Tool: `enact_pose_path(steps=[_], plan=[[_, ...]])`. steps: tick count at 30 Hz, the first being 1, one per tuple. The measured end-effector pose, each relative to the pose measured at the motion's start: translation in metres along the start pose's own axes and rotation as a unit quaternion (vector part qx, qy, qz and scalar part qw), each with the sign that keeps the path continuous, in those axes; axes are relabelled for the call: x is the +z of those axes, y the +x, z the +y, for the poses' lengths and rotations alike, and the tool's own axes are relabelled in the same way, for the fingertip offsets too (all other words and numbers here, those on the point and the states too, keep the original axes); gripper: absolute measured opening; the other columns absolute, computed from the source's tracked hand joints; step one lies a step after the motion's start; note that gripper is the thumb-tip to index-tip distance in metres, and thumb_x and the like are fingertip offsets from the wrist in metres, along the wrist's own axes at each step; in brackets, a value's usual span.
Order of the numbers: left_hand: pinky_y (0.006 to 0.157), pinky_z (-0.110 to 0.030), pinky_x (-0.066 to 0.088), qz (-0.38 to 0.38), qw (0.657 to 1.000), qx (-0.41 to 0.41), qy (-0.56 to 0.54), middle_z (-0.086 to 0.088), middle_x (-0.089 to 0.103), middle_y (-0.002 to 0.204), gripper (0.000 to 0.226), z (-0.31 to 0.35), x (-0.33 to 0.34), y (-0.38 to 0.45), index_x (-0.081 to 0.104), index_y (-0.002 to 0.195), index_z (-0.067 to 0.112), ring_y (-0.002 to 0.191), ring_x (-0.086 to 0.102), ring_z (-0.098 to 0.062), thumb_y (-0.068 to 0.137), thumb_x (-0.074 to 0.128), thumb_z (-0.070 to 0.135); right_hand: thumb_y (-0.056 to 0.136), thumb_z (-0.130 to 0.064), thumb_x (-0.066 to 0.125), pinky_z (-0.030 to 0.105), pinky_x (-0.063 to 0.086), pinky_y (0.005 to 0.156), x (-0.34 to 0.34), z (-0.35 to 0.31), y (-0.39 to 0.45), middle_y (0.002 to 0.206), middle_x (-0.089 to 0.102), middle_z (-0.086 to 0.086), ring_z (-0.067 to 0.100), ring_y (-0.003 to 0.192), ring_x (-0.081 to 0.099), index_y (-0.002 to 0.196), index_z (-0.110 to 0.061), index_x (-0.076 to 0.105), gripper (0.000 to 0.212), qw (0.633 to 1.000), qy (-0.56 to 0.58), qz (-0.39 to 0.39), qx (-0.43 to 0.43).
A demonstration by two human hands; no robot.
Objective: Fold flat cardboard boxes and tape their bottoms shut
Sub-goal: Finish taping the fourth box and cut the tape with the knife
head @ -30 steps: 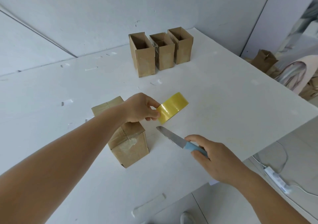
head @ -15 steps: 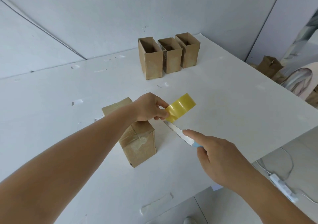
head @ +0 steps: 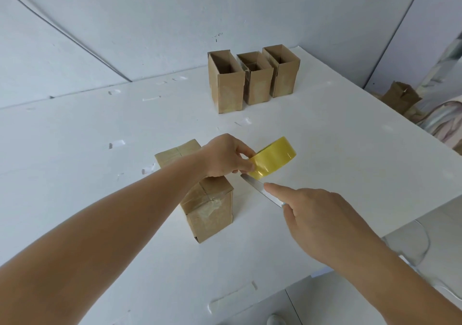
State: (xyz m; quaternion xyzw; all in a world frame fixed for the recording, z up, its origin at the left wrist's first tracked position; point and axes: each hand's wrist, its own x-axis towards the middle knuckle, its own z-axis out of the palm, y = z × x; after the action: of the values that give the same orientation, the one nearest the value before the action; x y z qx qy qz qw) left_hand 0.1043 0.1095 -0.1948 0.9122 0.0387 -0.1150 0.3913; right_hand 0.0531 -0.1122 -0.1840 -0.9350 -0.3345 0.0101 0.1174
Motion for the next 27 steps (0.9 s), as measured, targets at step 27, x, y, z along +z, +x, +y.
enact_pose_path(steps=[27], plan=[[0.060,-0.010,0.045,0.041,0.993,0.017,-0.107,0.012,0.068,0.063,0.014,-0.008,0.000,0.002,0.073,0.086,0.038,0.060,0.053,0.002,0.082,0.073,0.025,0.086,-0.057,0.047,0.011,0.034,0.085,0.101,0.022,0.055,0.116,0.057,-0.019,0.003,0.115,0.047,0.118,-0.035,0.058,0.041,0.962,0.256,-0.043,0.079]])
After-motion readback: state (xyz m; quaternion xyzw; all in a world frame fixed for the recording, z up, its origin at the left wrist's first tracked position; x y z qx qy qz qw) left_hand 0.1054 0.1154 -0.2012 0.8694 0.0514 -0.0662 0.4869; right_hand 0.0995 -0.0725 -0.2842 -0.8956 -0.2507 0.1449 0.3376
